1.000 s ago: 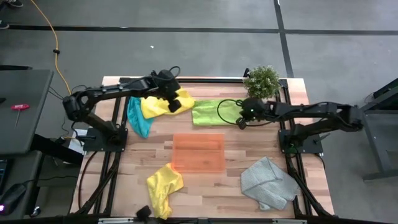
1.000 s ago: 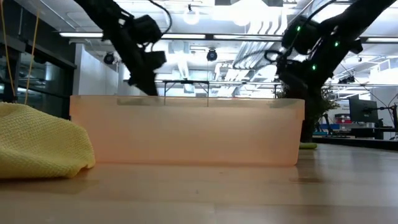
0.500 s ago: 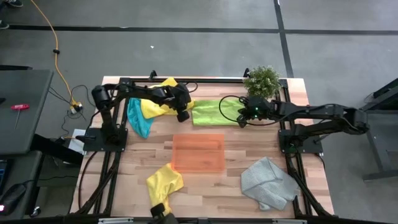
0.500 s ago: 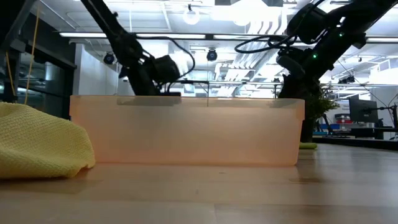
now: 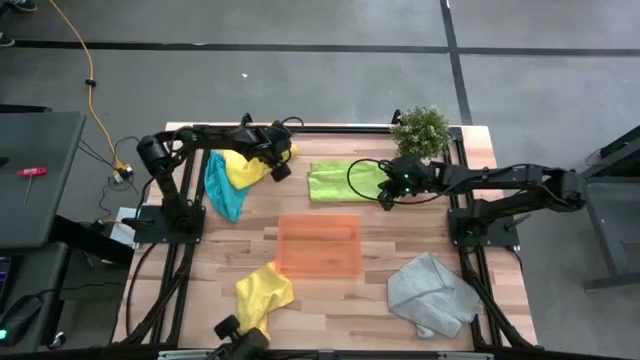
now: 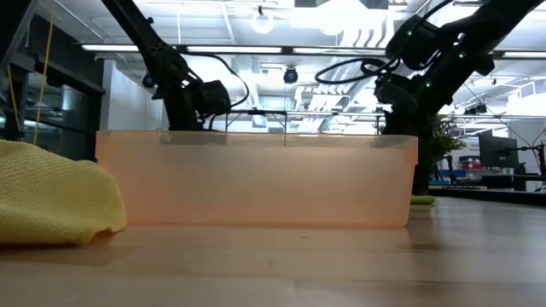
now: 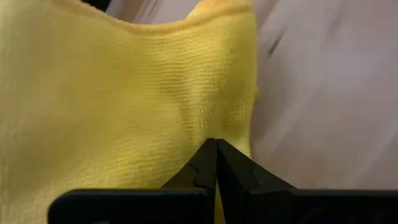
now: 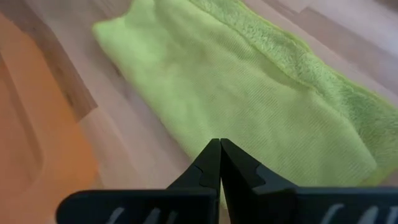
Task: Fold microfiber towels
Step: Fold the green towel
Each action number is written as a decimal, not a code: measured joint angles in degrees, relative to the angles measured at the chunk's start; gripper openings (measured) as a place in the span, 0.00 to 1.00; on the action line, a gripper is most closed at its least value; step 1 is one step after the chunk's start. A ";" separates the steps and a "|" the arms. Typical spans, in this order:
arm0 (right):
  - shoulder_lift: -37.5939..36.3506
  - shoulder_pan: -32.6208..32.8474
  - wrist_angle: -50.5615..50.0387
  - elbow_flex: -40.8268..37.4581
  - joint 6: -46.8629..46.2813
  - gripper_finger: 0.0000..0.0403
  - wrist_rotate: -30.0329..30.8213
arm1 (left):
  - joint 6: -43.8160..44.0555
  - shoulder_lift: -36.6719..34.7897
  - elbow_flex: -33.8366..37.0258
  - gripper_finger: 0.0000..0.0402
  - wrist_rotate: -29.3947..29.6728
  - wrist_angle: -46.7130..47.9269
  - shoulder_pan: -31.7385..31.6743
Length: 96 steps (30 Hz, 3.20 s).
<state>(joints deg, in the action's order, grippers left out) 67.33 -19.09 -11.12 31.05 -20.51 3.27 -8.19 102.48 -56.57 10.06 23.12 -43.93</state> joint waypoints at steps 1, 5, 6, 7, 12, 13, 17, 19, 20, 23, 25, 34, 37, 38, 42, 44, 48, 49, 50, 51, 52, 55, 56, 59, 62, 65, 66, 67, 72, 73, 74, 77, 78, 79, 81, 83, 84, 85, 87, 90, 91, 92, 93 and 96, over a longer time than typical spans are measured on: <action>0.27 0.00 0.15 0.00 0.32 0.00 0.08 | 0.02 0.00 0.06 0.00 -1.33 -0.04 -0.38; 0.05 0.00 0.84 0.00 2.76 0.00 0.16 | 0.49 0.00 0.06 0.00 -9.33 -4.35 -0.40; -0.32 0.01 0.75 0.00 3.37 0.00 0.33 | 0.66 0.00 0.06 0.00 -10.88 -5.73 0.15; -0.65 0.02 0.86 0.00 4.00 0.00 0.88 | 0.96 0.00 0.04 0.00 -11.81 -7.19 0.88; -2.29 0.00 0.77 0.00 6.15 0.00 2.73 | -0.11 0.00 0.00 0.00 -11.23 -10.33 6.06; -2.38 0.00 0.76 0.00 6.39 0.00 2.73 | -0.86 0.00 0.00 0.00 -10.16 -10.67 7.01; -2.49 0.02 0.71 0.00 6.67 0.00 2.73 | -2.61 -0.02 0.00 0.01 -5.76 -12.77 10.23; -2.49 0.00 0.72 0.00 6.65 0.00 2.73 | -3.62 -0.02 0.00 0.02 -5.56 -14.03 11.19; -2.49 0.00 0.72 0.00 6.66 0.00 2.73 | -4.36 -0.02 0.00 0.03 -5.88 -14.54 11.60; -2.49 0.02 0.70 0.00 6.67 0.00 2.73 | -6.74 -0.04 0.00 0.08 -6.20 -15.10 12.60; -2.49 0.00 0.70 0.00 6.67 0.00 2.73 | -7.16 -0.04 0.00 0.13 -6.90 -15.75 12.80; -2.49 0.00 0.72 0.00 6.58 0.00 2.67 | -8.21 1.88 -0.01 0.35 -15.16 -16.79 8.86; -2.49 0.00 0.87 0.00 6.47 0.00 2.67 | -8.55 3.08 -0.09 0.38 -16.36 -18.46 7.90; -2.49 0.02 0.93 0.00 6.47 0.00 2.67 | -8.57 3.61 -0.07 0.38 -17.52 -18.89 7.65; -2.49 0.01 1.03 0.00 6.47 0.00 2.62 | -9.37 5.28 -0.07 0.37 -19.22 -19.62 7.00; -2.49 0.02 1.21 0.00 6.35 0.00 2.61 | -9.59 5.86 -0.05 0.36 -17.98 -20.01 7.02; -2.49 0.01 1.56 0.00 6.02 0.00 2.54 | -9.56 5.81 -0.05 0.32 -17.33 -20.86 7.02; -2.49 0.02 1.57 0.00 5.96 0.00 2.54 | -9.57 5.83 -0.05 0.30 -17.15 -20.80 7.02; -2.49 0.01 1.60 0.00 5.91 0.00 2.54 | -9.64 5.83 -0.05 0.28 -17.08 -20.80 7.02; -2.49 0.02 1.62 0.00 5.85 0.00 2.54 | -9.90 5.81 -0.05 0.25 -17.06 -20.86 7.02; -2.49 0.02 1.65 0.00 5.77 0.00 2.51 | -10.00 5.81 -0.05 0.22 -17.03 -20.88 7.02; -2.49 0.02 1.73 0.00 5.40 0.00 2.51 | -9.99 5.81 -0.05 0.08 -17.05 -21.12 7.02; -2.49 0.02 1.75 0.00 5.42 0.00 2.49 | -9.95 5.81 -0.05 0.04 -17.17 -21.22 7.07; -2.49 0.02 1.75 -0.02 5.38 0.00 2.49 | -9.56 5.81 -0.05 0.03 -18.01 -21.23 7.52; -2.49 0.02 1.73 -0.02 5.37 0.00 2.28 | -10.01 5.78 -0.06 0.02 -17.92 -21.40 8.47; -2.49 0.02 1.77 -0.02 5.38 0.00 2.27 | -9.93 5.36 -1.29 0.01 -17.96 -21.47 9.21; -2.49 0.02 1.77 -0.02 5.38 0.00 2.29 | -10.03 5.30 -2.05 0.01 -17.92 -21.64 9.42; -2.49 0.02 1.77 -0.02 5.38 0.00 2.28 | -10.19 5.27 -2.81 0.00 -17.78 -21.65 9.59; -2.49 0.02 1.77 -0.02 5.38 0.00 2.29 | -11.48 5.25 -6.89 0.00 -16.85 -22.06 9.60; -2.49 0.02 1.77 -0.02 5.42 0.00 2.29 | -11.92 5.25 -7.24 0.00 -15.87 -22.01 9.60; -2.49 0.02 1.77 -0.02 5.44 0.00 2.29 | -12.00 5.25 -7.39 0.00 -14.44 -21.90 9.58; -2.49 0.02 1.77 -0.02 5.40 0.00 2.29 | -11.99 5.25 -7.39 0.00 -11.61 -20.70 8.88; -2.49 0.02 1.77 -0.02 5.42 0.00 2.29 | -11.92 5.33 -7.37 0.00 -10.92 -20.13 8.57; -2.49 0.02 1.77 -0.02 5.50 0.00 2.29 | -11.54 5.62 -7.24 0.00 -10.23 -20.00 8.31; -2.49 0.02 1.79 -0.02 5.53 0.00 2.29 | -10.11 6.49 -7.06 0.00 -9.73 -19.00 7.75; -2.49 0.02 1.95 -0.02 5.53 0.00 2.29 | -9.09 7.89 -7.00 0.00 -10.78 -18.24 7.28; -2.49 0.02 2.01 -0.02 5.53 0.00 2.32 | -9.00 8.73 -7.00 0.00 -11.38 -18.23 7.15; -2.49 0.02 2.05 -0.02 5.53 0.00 2.32 | -8.96 9.52 -7.00 0.00 -11.98 -18.23 7.13; -2.48 0.02 2.23 -0.02 5.47 0.00 2.31 | -9.14 11.11 -7.01 0.00 -11.77 -19.02 7.43; -2.48 0.02 2.33 -0.02 4.84 0.00 2.74 | -9.40 11.19 -7.15 0.00 -9.10 -19.74 8.38; -2.47 0.02 2.27 -0.02 4.27 0.00 3.44 | -9.38 11.21 -7.15 0.00 -9.06 -19.77 8.47; -2.47 0.02 2.10 -0.02 3.79 0.00 4.60 | -9.38 11.21 -7.15 0.00 -9.14 -19.70 8.57; -2.47 -0.02 1.52 -0.02 3.40 0.00 6.06 | -9.20 11.21 -7.15 0.00 -9.09 -19.72 8.71; -2.47 -0.74 -1.27 -0.03 1.57 0.00 10.31 | -8.46 11.21 -7.15 0.00 -8.89 -19.05 8.82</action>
<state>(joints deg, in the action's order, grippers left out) 64.86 -19.83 -12.39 31.01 -18.95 13.58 -16.64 113.69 -63.72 1.17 4.06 -35.11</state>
